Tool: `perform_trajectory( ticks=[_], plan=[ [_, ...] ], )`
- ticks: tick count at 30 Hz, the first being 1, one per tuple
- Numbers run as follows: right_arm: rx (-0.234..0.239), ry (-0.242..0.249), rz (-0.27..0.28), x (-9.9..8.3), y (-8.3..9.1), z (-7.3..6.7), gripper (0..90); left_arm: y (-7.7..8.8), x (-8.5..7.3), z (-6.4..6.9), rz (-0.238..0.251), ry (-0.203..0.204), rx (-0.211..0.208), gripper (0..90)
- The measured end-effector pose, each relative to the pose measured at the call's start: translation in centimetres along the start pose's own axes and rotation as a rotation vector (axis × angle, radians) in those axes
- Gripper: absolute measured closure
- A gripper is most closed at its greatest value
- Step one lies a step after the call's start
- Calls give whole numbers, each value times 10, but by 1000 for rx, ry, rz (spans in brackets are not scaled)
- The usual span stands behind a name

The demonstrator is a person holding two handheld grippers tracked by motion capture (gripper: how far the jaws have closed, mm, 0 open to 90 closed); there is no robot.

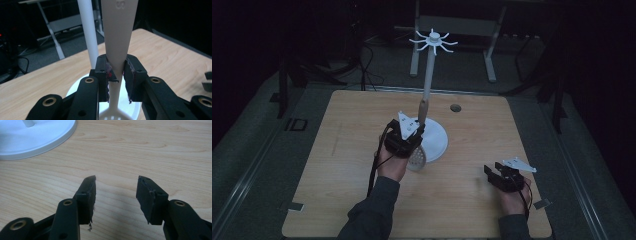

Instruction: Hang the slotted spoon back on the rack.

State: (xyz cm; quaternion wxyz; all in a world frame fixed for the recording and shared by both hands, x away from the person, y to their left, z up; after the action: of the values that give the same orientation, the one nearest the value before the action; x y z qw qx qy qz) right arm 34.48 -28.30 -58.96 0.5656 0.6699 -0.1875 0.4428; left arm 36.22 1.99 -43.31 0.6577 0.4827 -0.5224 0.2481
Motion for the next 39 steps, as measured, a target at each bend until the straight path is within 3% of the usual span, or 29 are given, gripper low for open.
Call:
perform_trajectory(
  ticks=[14, 22, 39],
  plan=[
    [-5, -3, -1, 0, 0, 1, 498, -2, 13, 2, 23, -5, 18, 744],
    [-9, -11, -8, -2, -1, 4, 498, 0, 23, 4, 67, 2, 43, 743],
    [-9, -12, -12, -3, -2, 4, 496, 6, 49, 4, 157, 71, 127, 742]
  ],
)
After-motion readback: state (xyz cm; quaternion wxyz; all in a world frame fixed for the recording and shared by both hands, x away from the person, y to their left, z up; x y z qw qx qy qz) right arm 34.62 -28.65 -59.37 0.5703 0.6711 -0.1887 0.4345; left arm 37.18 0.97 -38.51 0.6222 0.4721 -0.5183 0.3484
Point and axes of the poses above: each handheld gripper's, and its own axes: y roughly backward along the jaws, x roughly out of its top, z roughly to its right, the point moved 6 cm from there along -y, roughly forward along the jaws, and after that the axes turned 6 degrees about y, right-handed, at the moved point
